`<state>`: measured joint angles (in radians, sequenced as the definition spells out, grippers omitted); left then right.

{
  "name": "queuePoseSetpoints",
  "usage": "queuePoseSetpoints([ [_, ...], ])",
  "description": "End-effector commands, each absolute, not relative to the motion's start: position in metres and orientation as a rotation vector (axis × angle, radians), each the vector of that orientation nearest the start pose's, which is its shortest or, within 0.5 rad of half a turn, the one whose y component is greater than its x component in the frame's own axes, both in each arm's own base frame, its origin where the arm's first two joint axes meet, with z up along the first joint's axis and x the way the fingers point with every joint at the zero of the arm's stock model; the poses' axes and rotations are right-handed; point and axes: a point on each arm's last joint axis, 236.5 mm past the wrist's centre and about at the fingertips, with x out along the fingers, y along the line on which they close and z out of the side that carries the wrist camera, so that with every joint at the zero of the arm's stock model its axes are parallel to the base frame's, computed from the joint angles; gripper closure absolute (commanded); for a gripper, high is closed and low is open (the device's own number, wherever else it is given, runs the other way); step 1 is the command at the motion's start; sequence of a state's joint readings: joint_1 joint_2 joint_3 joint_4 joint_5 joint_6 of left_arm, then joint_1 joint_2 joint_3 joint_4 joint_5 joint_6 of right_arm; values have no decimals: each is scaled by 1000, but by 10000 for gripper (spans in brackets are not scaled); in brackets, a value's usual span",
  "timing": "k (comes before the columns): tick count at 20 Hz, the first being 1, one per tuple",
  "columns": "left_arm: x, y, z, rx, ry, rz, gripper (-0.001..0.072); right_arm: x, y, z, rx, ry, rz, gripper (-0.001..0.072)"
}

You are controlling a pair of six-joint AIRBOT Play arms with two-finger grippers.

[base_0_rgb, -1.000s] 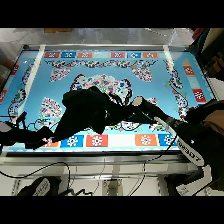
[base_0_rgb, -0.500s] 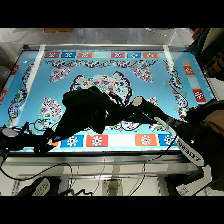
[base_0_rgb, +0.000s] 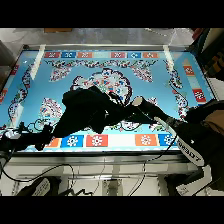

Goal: Fold the clothes and pants, and hang the long-sleeved shirts on hangers.

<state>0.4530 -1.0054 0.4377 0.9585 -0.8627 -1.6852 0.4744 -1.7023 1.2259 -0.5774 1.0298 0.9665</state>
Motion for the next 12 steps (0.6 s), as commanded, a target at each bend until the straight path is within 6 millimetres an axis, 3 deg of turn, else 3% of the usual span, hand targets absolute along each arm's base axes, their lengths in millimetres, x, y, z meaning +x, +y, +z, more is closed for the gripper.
queuePoseSetpoints([
  [1, 287, 38, -94, -1028, 1077, 383, 676, 323, 356, -51, 270, 1310, 1063, 683],
  [4, 298, 48, -88, -1012, 1020, 396, 676, 342, 352, -42, 269, 1267, 1045, 683],
  [7, 325, 63, -58, -910, 937, 339, 677, 398, 337, -6, 325, 1140, 968, 683],
  [10, 371, 93, 6, -832, 748, 316, 678, 477, 293, 49, 412, 963, 823, 683],
  [12, 408, 128, 77, -769, 512, 335, 679, 532, 241, 103, 414, 791, 715, 684],
])
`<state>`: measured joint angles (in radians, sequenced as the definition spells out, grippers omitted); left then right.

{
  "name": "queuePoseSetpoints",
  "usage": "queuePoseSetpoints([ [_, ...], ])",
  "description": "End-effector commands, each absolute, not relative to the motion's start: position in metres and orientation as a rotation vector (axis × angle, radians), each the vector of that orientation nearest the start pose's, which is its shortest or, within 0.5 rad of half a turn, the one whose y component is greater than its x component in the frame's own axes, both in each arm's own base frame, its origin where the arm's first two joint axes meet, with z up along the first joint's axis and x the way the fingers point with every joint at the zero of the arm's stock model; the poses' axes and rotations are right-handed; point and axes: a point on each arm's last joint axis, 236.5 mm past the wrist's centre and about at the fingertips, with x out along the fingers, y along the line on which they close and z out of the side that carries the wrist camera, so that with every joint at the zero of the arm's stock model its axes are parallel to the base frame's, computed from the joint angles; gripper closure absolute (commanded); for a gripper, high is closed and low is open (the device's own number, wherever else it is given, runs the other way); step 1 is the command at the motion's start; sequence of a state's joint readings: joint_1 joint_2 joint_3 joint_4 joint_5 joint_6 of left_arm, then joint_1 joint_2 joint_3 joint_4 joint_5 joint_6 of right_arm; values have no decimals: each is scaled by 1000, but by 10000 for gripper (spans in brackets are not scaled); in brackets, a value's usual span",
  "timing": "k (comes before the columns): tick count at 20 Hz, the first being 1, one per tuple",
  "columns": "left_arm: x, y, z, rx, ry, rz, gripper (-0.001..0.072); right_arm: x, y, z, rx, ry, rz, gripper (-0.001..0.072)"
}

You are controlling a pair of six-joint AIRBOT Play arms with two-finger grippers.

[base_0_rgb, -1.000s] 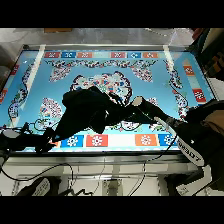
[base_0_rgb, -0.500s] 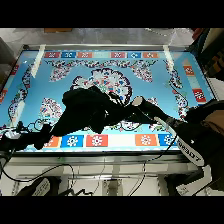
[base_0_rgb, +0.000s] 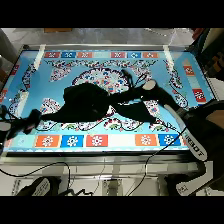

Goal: Fold the clothes and pants, and hang the long-sleeved shirts on hangers.

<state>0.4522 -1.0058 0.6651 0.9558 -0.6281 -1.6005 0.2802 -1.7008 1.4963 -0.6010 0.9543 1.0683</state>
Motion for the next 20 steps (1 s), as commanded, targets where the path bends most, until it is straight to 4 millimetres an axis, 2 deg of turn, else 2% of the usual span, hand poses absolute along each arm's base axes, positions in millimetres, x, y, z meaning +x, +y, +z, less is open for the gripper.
queuePoseSetpoints([
  [1, 423, 143, 119, -739, 392, 339, 680, 557, 209, 138, 412, 691, 640, 685],
  [3, 449, 165, 203, -694, 195, 323, 681, 597, 136, 224, 423, 463, 463, 686],
  [4, 463, 167, 240, -673, 134, 296, 682, 606, 102, 276, 404, 331, 390, 687],
  [5, 475, 166, 270, -656, 91, 267, 681, 607, 75, 327, 360, 210, 333, 688],
  [7, 497, 153, 322, -625, 40, 189, 681, 586, 35, 406, 295, 26, 244, 687],
  [8, 504, 146, 344, -606, 24, 156, 681, 571, 18, 430, 264, -34, 200, 687],
  [9, 505, 142, 359, -580, 18, 135, 681, 554, -1, 447, 224, -71, 148, 687],
  [10, 503, 140, 367, -534, 30, 132, 681, 539, -18, 452, 187, -76, 99, 687],
  [11, 500, 141, 364, -479, 67, 148, 680, 525, -34, 447, 161, -45, 59, 686],
  [12, 495, 142, 350, -430, 134, 166, 679, 514, -45, 432, 143, 23, 32, 685],
  [13, 489, 143, 326, -377, 241, 188, 678, 505, -52, 411, 129, 121, 19, 685],
  [15, 474, 153, 268, -281, 476, 252, 678, 489, -66, 353, 95, 370, -7, 685],
  [17, 461, 165, 207, -245, 682, 303, 678, 476, -95, 291, 40, 602, -87, 685],
  [20, 442, 163, 114, -240, 983, 287, 678, 444, -125, 189, 57, 965, -157, 685],
])
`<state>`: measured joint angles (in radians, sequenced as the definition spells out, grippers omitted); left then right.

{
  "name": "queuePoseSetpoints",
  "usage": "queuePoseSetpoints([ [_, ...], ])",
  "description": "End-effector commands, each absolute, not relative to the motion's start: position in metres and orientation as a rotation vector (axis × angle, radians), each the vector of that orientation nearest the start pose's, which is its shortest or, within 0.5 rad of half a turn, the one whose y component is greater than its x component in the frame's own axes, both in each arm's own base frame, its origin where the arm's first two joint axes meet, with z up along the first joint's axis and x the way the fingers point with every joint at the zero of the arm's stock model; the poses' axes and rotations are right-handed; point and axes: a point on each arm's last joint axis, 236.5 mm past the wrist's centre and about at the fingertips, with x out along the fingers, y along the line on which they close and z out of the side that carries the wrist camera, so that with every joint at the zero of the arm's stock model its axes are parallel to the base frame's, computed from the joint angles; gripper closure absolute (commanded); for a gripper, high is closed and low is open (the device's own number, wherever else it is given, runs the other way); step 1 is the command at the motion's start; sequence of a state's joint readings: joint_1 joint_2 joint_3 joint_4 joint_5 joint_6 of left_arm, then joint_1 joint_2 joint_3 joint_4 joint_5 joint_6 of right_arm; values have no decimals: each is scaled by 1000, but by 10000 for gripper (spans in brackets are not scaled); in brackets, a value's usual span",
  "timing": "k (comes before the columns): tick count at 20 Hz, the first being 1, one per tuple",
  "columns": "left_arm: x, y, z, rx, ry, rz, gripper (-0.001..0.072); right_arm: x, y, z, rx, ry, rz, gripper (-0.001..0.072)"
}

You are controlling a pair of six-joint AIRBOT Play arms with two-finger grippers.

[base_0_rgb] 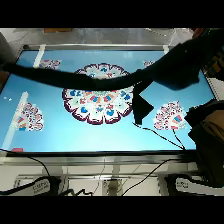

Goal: Fold the clothes and pants, and hang the long-sleeved shirts on hangers.

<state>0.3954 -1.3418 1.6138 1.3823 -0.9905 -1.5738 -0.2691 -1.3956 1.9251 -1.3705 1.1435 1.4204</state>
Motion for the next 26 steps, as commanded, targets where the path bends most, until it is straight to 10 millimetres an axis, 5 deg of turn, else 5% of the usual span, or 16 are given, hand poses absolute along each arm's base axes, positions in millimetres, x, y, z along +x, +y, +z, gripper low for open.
queuePoseSetpoints([
  [1, 432, 163, 88, -202, 1087, 265, 678, 430, -130, 161, 79, 1064, -164, 686],
  [3, 411, 171, 50, -153, 1258, 268, 678, 406, -138, 117, 116, 1205, -180, 686],
  [6, 386, 177, 23, -143, 1407, 291, 679, 386, -138, 78, 148, 1313, -180, 686],
  [9, 363, 179, 14, -135, 1481, 309, 679, 388, -135, 72, 167, 1284, -187, 686],
  [13, 352, 182, 29, -106, 1412, 327, 680, 354, -124, 86, 118, 1237, -173, 686],
  [15, 344, 181, 42, -83, 1370, 324, 679, 326, -110, 82, 121, 1210, -172, 686],
  [18, 324, 183, 48, -76, 1352, 334, 679, 263, -83, 45, 148, 1274, -154, 685],
  [21, 295, 189, 28, -101, 1412, 357, 678, 214, -66, 14, 161, 1327, -157, 685],
  [26, 263, 202, -14, -166, 1487, 386, 678, 174, -49, -16, 231, 1401, -175, 685],
])
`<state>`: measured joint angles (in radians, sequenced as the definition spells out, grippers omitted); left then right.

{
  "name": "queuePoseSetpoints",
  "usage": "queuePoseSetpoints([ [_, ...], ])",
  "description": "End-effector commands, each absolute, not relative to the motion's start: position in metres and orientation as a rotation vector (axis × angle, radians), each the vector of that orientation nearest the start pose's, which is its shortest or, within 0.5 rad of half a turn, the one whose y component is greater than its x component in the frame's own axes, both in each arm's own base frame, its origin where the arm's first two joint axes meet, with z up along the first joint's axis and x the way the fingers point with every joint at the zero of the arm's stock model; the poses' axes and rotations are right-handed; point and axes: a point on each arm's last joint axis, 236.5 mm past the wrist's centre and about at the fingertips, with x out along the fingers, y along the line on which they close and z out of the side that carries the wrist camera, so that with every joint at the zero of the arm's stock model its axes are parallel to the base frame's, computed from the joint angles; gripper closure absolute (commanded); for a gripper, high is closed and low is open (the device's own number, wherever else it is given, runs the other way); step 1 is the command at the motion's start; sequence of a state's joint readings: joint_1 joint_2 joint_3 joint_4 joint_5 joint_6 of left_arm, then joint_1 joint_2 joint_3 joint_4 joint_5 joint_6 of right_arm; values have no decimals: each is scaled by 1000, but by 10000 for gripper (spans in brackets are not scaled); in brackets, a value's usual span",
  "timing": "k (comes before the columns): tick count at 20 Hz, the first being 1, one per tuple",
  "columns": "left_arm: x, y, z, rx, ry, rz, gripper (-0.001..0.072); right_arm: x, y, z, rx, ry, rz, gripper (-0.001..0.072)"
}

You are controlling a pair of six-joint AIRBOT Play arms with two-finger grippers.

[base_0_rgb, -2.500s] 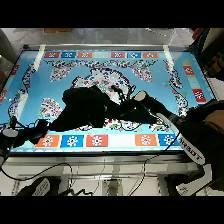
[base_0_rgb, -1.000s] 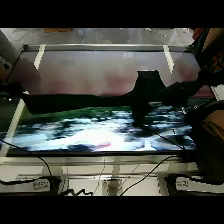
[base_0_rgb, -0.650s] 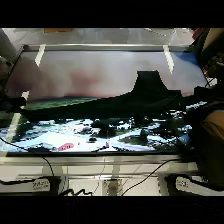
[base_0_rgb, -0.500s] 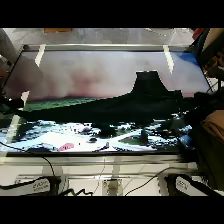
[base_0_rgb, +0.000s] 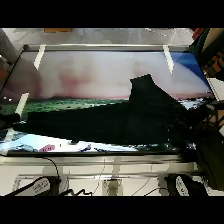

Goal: Fold the clothes and pants, and hang the long-sleeved shirts on hangers.

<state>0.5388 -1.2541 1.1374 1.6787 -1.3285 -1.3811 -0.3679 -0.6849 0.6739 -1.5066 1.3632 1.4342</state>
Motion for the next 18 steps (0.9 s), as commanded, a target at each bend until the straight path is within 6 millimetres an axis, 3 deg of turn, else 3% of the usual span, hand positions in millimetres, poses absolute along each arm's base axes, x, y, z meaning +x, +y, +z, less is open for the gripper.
queuePoseSetpoints([
  [1, 268, 206, -12, -161, 1460, 395, 677, 172, -47, -17, 238, 1407, -172, 685],
  [4, 307, 212, 18, -119, 1317, 391, 678, 179, -26, -13, 328, 1378, -119, 685],
  [7, 358, 218, 80, -26, 1115, 392, 677, 185, -14, -8, 371, 1347, -81, 685],
  [9, 373, 218, 115, 7, 1019, 399, 677, 184, -11, -5, 375, 1339, -74, 685],
  [10, 370, 217, 119, 13, 1010, 400, 678, 183, -10, -4, 377, 1339, -70, 685],
  [12, 349, 221, 102, 1, 1056, 412, 678, 177, -7, -4, 379, 1358, -63, 685],
  [18, 218, 220, -28, -2, 1454, 352, 677, 147, 1, -7, 386, 1488, -39, 685],
])
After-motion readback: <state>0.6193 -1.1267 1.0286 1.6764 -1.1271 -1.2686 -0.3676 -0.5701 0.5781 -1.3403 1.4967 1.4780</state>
